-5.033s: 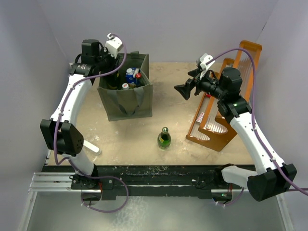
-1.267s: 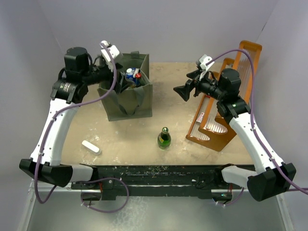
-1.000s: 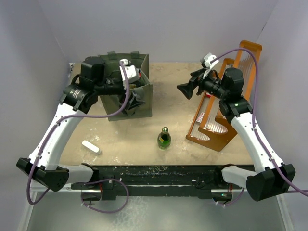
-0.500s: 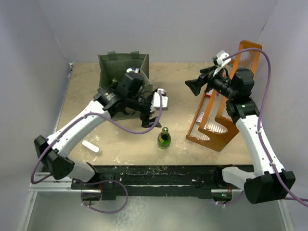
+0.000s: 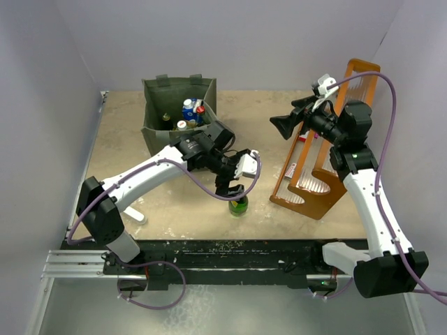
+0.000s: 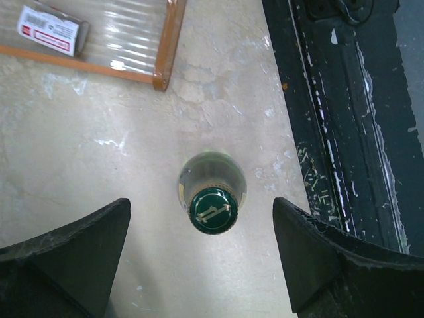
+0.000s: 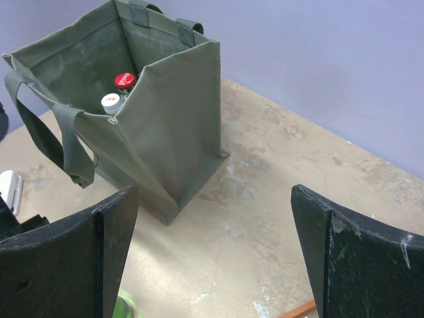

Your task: Place the beverage into the canvas bag

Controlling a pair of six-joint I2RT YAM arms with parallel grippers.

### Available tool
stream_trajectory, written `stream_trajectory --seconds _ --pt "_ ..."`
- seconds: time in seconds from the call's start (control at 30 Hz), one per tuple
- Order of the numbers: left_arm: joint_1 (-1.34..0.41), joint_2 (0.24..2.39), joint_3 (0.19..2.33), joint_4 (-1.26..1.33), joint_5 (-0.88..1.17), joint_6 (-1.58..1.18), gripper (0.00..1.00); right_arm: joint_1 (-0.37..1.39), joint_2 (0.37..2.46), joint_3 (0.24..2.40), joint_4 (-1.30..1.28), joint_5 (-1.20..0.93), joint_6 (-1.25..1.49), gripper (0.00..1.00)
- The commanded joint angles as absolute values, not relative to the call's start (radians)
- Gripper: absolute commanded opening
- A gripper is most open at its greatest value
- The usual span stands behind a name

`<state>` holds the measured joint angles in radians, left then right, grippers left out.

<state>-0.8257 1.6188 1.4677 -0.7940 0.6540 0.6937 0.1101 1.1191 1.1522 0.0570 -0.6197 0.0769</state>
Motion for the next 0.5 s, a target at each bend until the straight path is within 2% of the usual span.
stream_trajectory --seconds 0.0,0.33,0.47 --pt "-0.833 1.617 1.427 -0.745 0.661 0.719 0.89 0.104 1.092 1.142 0.116 -0.643 0.098 0.98" --pt "-0.833 1.646 1.388 -0.697 0.695 0.692 0.71 0.103 1.095 1.131 0.129 -0.648 0.109 0.98" --pt "-0.833 1.649 1.398 -0.698 0.700 0.690 0.67 0.102 1.096 1.129 0.130 -0.648 0.111 0.98"
